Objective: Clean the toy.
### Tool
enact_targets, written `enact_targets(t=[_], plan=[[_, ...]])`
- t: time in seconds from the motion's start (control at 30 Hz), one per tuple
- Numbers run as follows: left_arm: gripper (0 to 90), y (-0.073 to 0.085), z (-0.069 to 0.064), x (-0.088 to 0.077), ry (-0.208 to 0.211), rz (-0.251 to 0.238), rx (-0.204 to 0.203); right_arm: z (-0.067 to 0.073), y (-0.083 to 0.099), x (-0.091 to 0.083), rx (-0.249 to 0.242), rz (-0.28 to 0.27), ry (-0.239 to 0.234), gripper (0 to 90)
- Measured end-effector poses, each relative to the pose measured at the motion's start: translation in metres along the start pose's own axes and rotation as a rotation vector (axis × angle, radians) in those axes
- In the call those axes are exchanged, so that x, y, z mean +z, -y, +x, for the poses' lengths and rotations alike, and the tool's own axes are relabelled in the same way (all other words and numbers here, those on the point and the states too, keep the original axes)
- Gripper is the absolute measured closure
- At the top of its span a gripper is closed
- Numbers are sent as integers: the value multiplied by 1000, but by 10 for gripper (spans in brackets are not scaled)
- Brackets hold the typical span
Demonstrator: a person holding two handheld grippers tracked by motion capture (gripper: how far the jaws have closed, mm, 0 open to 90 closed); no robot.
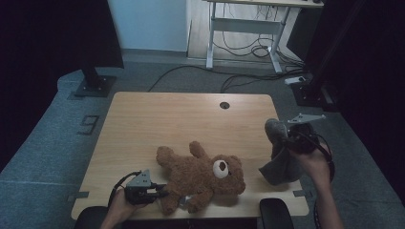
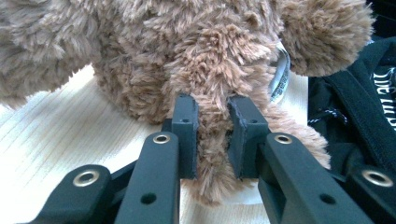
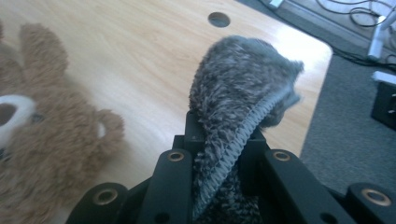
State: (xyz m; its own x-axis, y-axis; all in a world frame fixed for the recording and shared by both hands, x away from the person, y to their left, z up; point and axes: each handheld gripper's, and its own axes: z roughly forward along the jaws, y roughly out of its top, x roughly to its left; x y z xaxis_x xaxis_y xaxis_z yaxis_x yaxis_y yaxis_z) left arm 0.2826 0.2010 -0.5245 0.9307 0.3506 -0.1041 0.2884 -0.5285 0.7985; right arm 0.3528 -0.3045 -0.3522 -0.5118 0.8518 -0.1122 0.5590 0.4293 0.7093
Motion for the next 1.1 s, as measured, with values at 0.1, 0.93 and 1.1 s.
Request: enact_targets(t=[0.1,0.93,1.1], plan=[[735,0,0,0,0,-1,-2,6,8,3,-1,15,-26,785],[710,0,-1,0,-14,-1,5,57,106,115,41,214,-152,752],[691,-1,-1,-1,-20,-4,4,54,111,117,55,197,-148,708]])
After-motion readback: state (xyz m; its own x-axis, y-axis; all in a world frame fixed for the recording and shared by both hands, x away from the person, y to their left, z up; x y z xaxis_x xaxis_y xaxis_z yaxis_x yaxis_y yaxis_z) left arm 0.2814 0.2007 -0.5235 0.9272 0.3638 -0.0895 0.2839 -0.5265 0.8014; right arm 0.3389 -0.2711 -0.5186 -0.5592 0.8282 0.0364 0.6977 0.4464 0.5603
